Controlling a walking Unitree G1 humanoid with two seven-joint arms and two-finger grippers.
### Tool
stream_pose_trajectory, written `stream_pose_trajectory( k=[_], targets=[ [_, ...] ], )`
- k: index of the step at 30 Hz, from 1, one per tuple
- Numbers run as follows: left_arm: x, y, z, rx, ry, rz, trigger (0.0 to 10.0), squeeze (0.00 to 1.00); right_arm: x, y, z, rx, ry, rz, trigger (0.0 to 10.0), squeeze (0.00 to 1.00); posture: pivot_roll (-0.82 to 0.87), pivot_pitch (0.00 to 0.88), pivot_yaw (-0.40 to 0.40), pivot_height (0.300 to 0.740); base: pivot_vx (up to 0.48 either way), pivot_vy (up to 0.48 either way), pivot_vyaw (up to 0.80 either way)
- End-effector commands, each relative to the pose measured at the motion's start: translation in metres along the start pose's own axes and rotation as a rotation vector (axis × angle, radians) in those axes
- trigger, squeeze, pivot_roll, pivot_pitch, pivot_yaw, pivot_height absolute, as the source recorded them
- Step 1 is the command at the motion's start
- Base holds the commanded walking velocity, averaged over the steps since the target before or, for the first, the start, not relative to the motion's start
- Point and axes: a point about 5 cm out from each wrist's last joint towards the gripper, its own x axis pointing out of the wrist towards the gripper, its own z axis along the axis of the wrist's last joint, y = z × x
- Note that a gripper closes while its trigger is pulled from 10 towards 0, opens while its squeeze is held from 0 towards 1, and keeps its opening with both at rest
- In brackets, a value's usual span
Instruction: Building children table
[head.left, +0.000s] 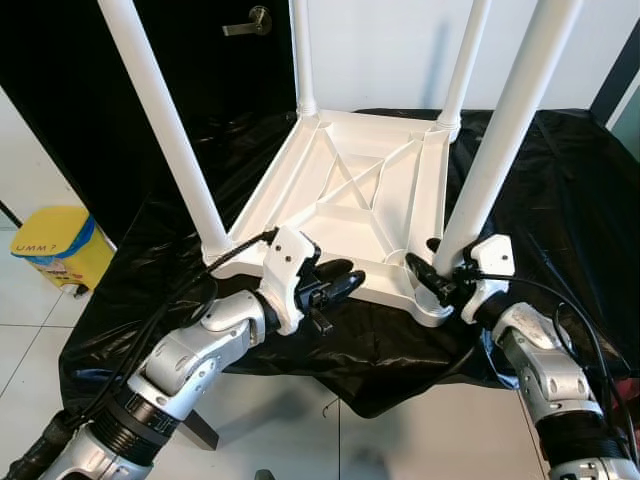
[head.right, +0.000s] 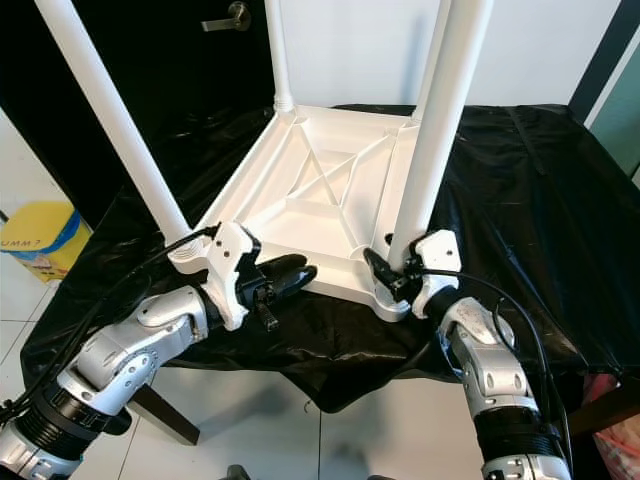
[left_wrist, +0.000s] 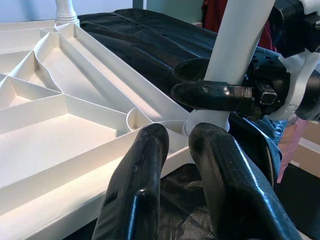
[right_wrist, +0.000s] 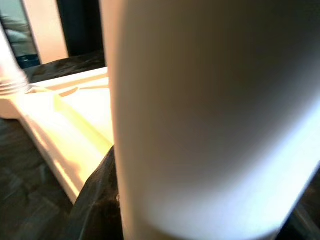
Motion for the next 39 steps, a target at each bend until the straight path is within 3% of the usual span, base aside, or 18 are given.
stream_pose_trajectory(
  k=[1,10,12,18,20,22,27,39],
  targets=[
    [-0.004,-0.010,0.002,0.013,0.006,-0.256,10.0,0.00,-0.005,0.000,-0.007,0.005,0.036,-0.066,10.0,0.00,-0.10,0.000,0.036,0.740,0.000,0.000,0.00],
    [-0.004,-0.010,0.002,0.017,0.010,-0.260,10.0,0.00,-0.014,0.004,-0.007,0.027,0.037,-0.348,10.0,0.00,-0.10,0.000,0.033,0.740,0.000,0.000,0.00],
    [-0.004,-0.010,0.002,0.017,0.010,-0.260,10.0,0.00,-0.014,0.004,-0.007,0.027,0.037,-0.348,10.0,0.00,-0.10,0.000,0.033,0.740,0.000,0.000,0.00],
    [-0.004,-0.011,0.002,0.014,0.010,-0.261,10.0,0.00,-0.017,0.014,-0.012,0.041,0.072,-0.456,10.0,0.00,-0.10,0.003,0.021,0.740,0.000,0.000,0.00],
    [-0.004,-0.012,0.001,0.011,0.008,-0.256,10.0,0.00,-0.017,0.023,-0.015,0.051,0.093,-0.577,10.0,0.00,-0.09,0.004,0.012,0.740,0.000,0.000,0.00],
    [-0.005,-0.012,0.001,0.009,0.007,-0.254,10.0,0.00,-0.017,0.027,-0.015,0.063,0.102,-0.621,10.0,0.00,-0.08,0.003,0.011,0.740,0.000,0.000,0.00],
    [-0.006,-0.012,0.000,0.007,0.007,-0.248,10.0,0.00,-0.014,0.039,-0.015,0.093,0.105,-0.640,10.0,0.00,-0.08,0.000,0.015,0.740,0.000,0.000,0.00],
    [-0.006,-0.010,0.001,0.014,0.010,-0.245,10.0,0.00,-0.015,0.041,-0.013,0.077,0.109,-0.639,10.0,0.00,-0.09,0.000,0.021,0.740,0.000,0.000,0.00]
  ],
)
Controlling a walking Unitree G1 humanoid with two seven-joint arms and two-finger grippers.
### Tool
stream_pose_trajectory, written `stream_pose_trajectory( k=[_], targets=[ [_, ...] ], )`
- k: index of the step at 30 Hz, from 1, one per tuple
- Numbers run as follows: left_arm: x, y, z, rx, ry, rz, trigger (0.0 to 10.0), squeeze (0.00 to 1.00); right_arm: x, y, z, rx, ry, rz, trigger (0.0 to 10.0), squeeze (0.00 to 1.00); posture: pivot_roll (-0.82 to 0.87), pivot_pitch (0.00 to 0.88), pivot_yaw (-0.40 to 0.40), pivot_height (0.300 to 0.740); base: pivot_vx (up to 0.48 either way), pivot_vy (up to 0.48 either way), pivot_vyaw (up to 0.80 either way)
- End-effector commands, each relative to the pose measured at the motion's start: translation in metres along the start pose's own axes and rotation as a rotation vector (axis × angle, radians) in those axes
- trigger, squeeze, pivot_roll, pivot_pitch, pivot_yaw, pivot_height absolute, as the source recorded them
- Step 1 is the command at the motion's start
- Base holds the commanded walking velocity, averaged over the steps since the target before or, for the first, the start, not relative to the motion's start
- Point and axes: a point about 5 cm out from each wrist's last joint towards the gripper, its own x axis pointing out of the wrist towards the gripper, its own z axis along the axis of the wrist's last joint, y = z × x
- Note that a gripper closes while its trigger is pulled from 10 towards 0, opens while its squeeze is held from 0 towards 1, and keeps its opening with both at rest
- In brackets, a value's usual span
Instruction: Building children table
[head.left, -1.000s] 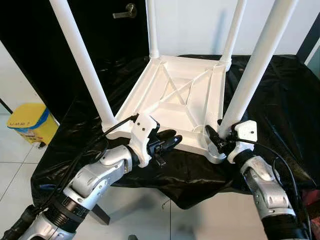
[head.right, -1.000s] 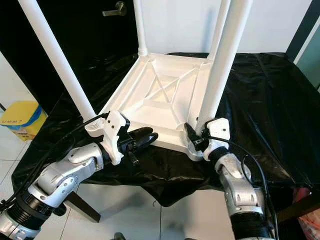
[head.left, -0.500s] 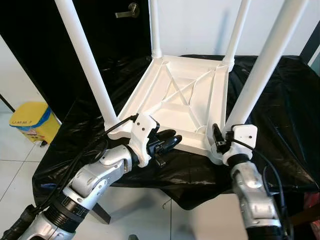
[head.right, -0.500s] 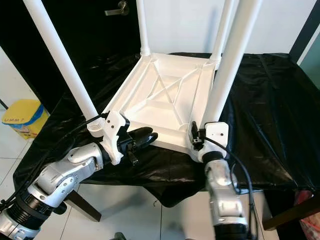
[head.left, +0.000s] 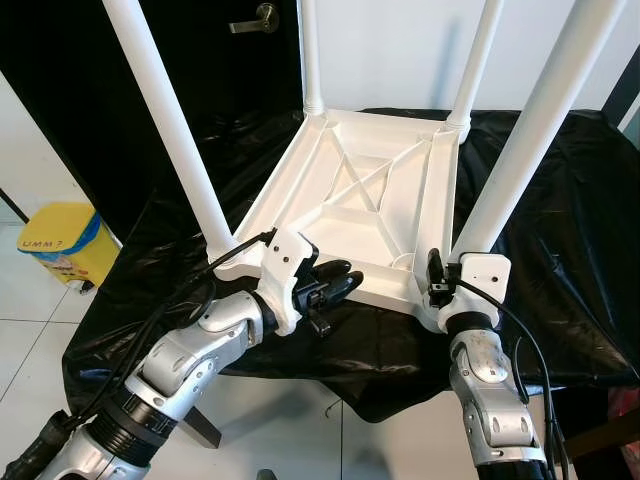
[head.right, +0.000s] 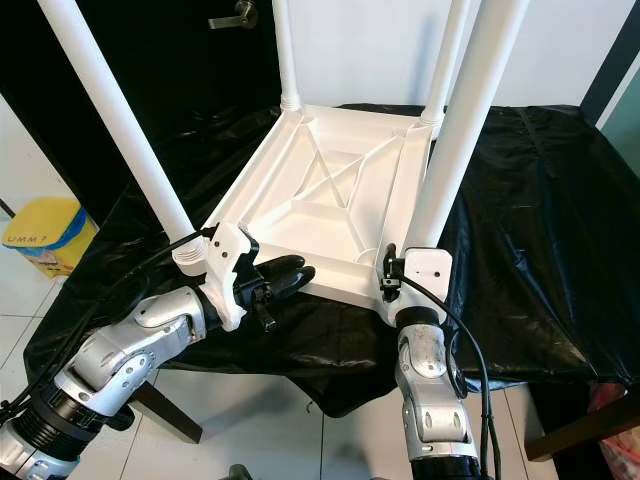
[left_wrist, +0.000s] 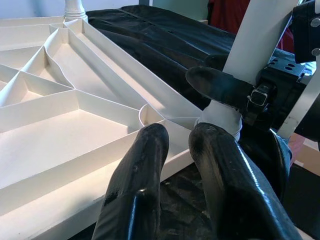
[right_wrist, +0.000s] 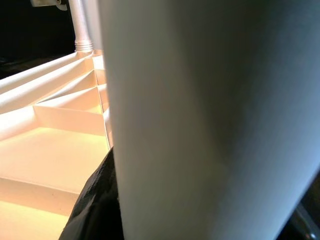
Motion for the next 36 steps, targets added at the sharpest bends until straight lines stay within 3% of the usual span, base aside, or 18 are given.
stream_pose_trajectory(
  k=[1,2,8,12,17,18,19,22,24,26,36],
  targets=[
    [-0.005,-0.011,0.002,0.013,0.004,-0.248,10.0,0.00,-0.006,-0.003,-0.018,-0.009,0.093,-0.033,10.0,0.00,-0.09,0.000,0.021,0.740,0.000,0.000,0.00],
    [-0.004,-0.011,0.002,0.014,0.005,-0.249,10.0,0.00,-0.006,-0.004,-0.016,-0.011,0.089,-0.031,10.0,1.00,-0.09,0.000,0.022,0.740,0.000,0.000,0.00],
    [-0.004,-0.011,0.002,0.015,0.005,-0.253,10.0,0.00,-0.004,-0.006,-0.012,-0.011,0.063,-0.018,10.0,1.00,-0.09,0.000,0.024,0.740,0.000,0.000,0.00],
    [-0.003,-0.011,0.002,0.018,0.005,-0.255,10.0,0.00,0.003,-0.015,-0.003,0.004,0.004,0.086,10.0,1.00,-0.09,0.000,0.026,0.740,0.000,0.000,0.00],
    [-0.004,-0.010,0.002,0.019,0.006,-0.254,10.0,0.00,0.007,-0.015,0.003,0.027,-0.018,0.202,10.0,1.00,-0.09,0.000,0.025,0.740,0.000,0.000,0.00],
    [-0.004,-0.010,0.002,0.020,0.007,-0.253,10.0,0.00,0.008,-0.016,0.005,0.027,-0.028,0.263,10.0,0.00,-0.09,0.000,0.025,0.740,0.000,0.000,0.00],
    [-0.004,-0.010,0.002,0.020,0.007,-0.253,10.0,0.00,0.008,-0.016,0.005,0.027,-0.028,0.263,10.0,0.00,-0.09,0.000,0.025,0.740,0.000,0.000,0.00],
    [-0.005,-0.010,0.002,0.021,0.009,-0.253,10.0,0.00,0.012,-0.017,0.009,0.010,-0.027,0.473,10.0,0.00,-0.08,0.000,0.029,0.740,0.000,0.000,0.00],
    [-0.005,-0.010,0.002,0.021,0.009,-0.253,10.0,0.00,0.012,-0.017,0.009,0.010,-0.027,0.473,10.0,0.00,-0.08,0.000,0.029,0.740,0.000,0.000,0.00],
    [-0.005,-0.010,0.001,0.022,0.011,-0.255,10.0,0.00,0.015,-0.020,0.008,-0.017,-0.009,0.575,10.0,0.00,-0.08,0.000,0.033,0.740,0.000,0.000,0.00],
    [-0.006,-0.007,0.002,0.029,0.015,-0.256,10.0,0.00,0.027,-0.028,0.006,-0.082,0.025,0.707,10.0,0.00,-0.07,0.000,0.045,0.740,0.000,0.000,0.00]
  ],
)
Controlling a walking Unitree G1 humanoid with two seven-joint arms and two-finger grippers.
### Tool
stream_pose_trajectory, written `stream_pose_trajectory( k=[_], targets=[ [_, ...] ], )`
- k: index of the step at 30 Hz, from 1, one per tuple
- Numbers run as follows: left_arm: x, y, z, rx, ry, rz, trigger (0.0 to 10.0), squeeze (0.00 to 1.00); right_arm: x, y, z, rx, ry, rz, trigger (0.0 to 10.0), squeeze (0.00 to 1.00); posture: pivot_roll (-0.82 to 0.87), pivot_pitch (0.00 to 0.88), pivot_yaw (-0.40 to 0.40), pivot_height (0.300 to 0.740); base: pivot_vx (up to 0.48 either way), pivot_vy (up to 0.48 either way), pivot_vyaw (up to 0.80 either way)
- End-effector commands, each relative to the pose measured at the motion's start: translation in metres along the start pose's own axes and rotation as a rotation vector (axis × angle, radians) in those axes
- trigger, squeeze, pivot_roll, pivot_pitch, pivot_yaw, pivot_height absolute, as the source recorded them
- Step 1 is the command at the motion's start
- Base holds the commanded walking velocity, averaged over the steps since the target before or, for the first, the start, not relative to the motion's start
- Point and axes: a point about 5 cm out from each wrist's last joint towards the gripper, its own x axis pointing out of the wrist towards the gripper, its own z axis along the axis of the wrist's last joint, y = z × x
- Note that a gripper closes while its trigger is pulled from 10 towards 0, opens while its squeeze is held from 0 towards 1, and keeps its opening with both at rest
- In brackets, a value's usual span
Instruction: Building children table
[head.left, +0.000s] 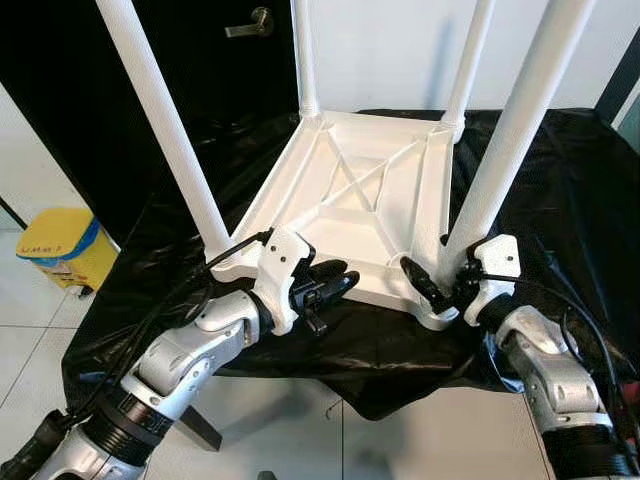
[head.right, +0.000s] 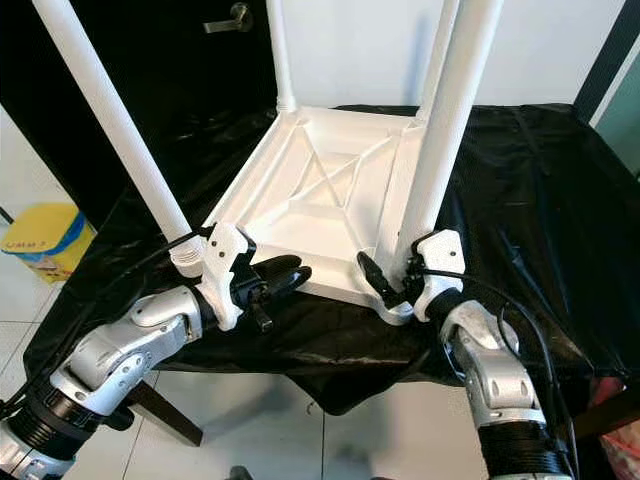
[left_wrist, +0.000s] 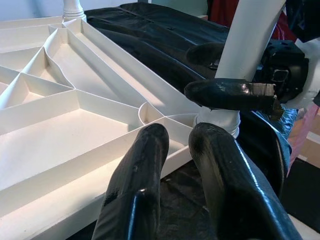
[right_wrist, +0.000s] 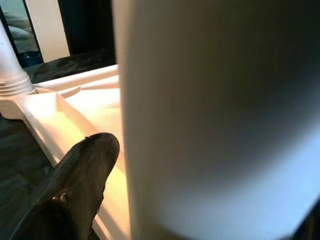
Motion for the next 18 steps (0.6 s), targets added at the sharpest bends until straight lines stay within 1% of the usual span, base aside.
stream_pose_trajectory(
  k=[1,3,4,5,6,10,13,15,16,17,18],
  targets=[
    [-0.003,-0.010,0.002,0.021,0.004,-0.266,10.0,0.00,0.003,-0.002,-0.003,-0.011,0.023,0.058,8.9,0.00,-0.07,0.000,0.048,0.740,0.000,0.000,0.00],
    [-0.003,-0.010,0.002,0.021,0.004,-0.266,10.0,0.00,0.003,-0.002,-0.003,-0.011,0.023,0.058,8.9,0.00,-0.07,0.000,0.048,0.740,0.000,0.000,0.00],
    [-0.003,-0.009,0.003,0.023,0.005,-0.266,10.0,0.00,0.004,-0.003,-0.005,-0.012,0.035,0.080,2.7,0.00,-0.07,0.000,0.049,0.740,0.000,0.000,0.00],
    [-0.003,-0.009,0.003,0.023,0.005,-0.266,10.0,0.00,0.004,-0.003,-0.005,-0.012,0.035,0.080,2.7,0.00,-0.07,0.000,0.049,0.740,0.000,0.000,0.00],
    [-0.004,-0.008,0.003,0.025,0.006,-0.265,10.0,0.00,0.005,-0.002,-0.007,-0.011,0.048,0.100,0.0,0.00,-0.06,0.000,0.049,0.740,0.000,0.000,0.00],
    [-0.004,-0.007,0.004,0.031,0.008,-0.261,10.0,0.00,0.003,0.000,-0.014,-0.003,0.072,0.141,0.0,0.00,-0.06,0.000,0.050,0.740,0.000,0.000,0.00],
    [-0.004,-0.007,0.004,0.031,0.008,-0.261,10.0,0.00,0.003,0.000,-0.014,-0.003,0.072,0.141,0.0,0.00,-0.06,0.000,0.050,0.740,0.000,0.000,0.00],
    [-0.006,-0.006,0.004,0.032,0.008,-0.258,10.0,0.00,-0.001,0.002,-0.022,0.012,0.093,0.154,0.0,0.00,-0.05,0.000,0.052,0.740,0.000,0.000,0.00],
    [-0.006,-0.006,0.003,0.031,0.009,-0.258,10.0,0.00,-0.002,0.002,-0.026,0.018,0.101,0.148,2.7,0.00,-0.05,0.000,0.054,0.740,0.000,0.000,0.00],
    [-0.006,-0.006,0.003,0.030,0.009,-0.258,10.0,0.00,-0.002,0.003,-0.028,0.026,0.103,0.137,10.0,0.00,-0.06,0.000,0.054,0.740,0.000,0.000,0.00],
    [-0.006,-0.006,0.003,0.030,0.009,-0.258,10.0,0.00,-0.002,0.004,-0.029,0.039,0.102,0.122,10.0,0.00,-0.06,0.000,0.055,0.740,0.000,0.000,0.00]
  ],
)
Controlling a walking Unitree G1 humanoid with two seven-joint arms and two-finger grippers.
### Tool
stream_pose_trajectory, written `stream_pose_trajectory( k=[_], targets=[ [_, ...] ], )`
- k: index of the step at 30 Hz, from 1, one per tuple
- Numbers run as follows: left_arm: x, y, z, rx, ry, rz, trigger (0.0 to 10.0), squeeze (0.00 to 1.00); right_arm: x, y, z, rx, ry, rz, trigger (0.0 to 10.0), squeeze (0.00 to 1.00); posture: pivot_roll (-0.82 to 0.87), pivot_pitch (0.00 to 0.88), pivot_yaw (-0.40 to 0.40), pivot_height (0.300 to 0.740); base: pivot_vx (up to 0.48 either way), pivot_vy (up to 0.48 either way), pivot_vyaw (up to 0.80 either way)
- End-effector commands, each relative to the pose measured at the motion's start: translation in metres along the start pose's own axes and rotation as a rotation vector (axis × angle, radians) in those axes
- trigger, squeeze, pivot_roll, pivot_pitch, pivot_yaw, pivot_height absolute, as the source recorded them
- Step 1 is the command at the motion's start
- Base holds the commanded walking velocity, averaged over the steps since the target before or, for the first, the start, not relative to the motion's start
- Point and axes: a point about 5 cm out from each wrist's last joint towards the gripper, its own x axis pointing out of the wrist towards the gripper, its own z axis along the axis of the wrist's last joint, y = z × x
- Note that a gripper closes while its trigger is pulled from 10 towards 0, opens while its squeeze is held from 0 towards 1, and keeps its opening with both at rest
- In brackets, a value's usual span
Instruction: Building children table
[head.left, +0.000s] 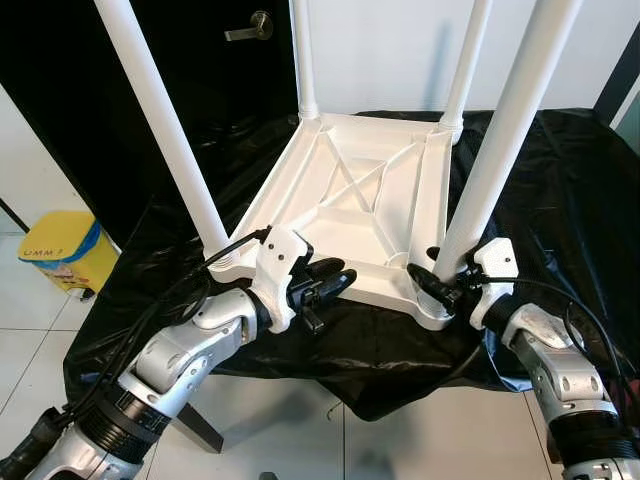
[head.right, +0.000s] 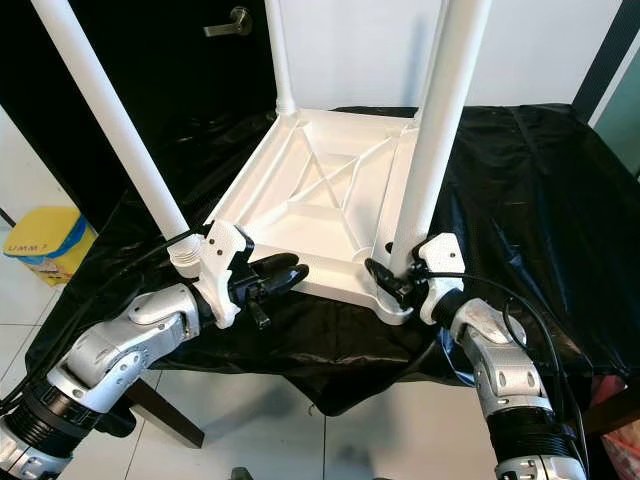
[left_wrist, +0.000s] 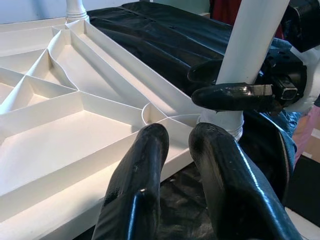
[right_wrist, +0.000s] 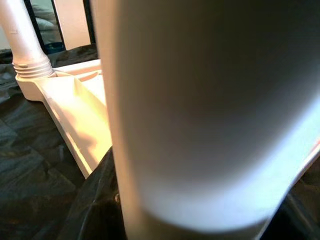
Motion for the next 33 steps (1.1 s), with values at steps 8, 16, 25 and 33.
stream_pose_trajectory(
  k=[8,16,25,33],
  targets=[
    [-0.003,-0.010,0.001,0.013,0.001,-0.268,10.0,0.00,0.002,0.014,-0.017,0.069,0.014,-0.062,10.0,0.00,-0.06,0.000,0.057,0.740,0.000,0.000,0.00],
    [-0.003,-0.009,0.000,0.010,-0.001,-0.264,10.0,0.00,0.005,0.017,-0.011,0.079,-0.031,-0.276,10.0,0.00,-0.06,0.000,0.049,0.740,0.000,0.000,0.00],
    [-0.003,-0.009,-0.002,0.002,-0.007,-0.255,10.0,0.00,0.005,0.031,-0.013,0.103,-0.025,-0.427,10.0,0.00,-0.06,0.000,0.038,0.740,0.000,0.000,0.00],
    [-0.002,-0.007,-0.002,-0.003,-0.015,-0.241,10.0,0.00,0.009,0.041,-0.016,0.133,-0.018,-0.571,10.0,0.00,-0.06,0.000,0.034,0.740,0.000,0.000,0.00]
  ],
)
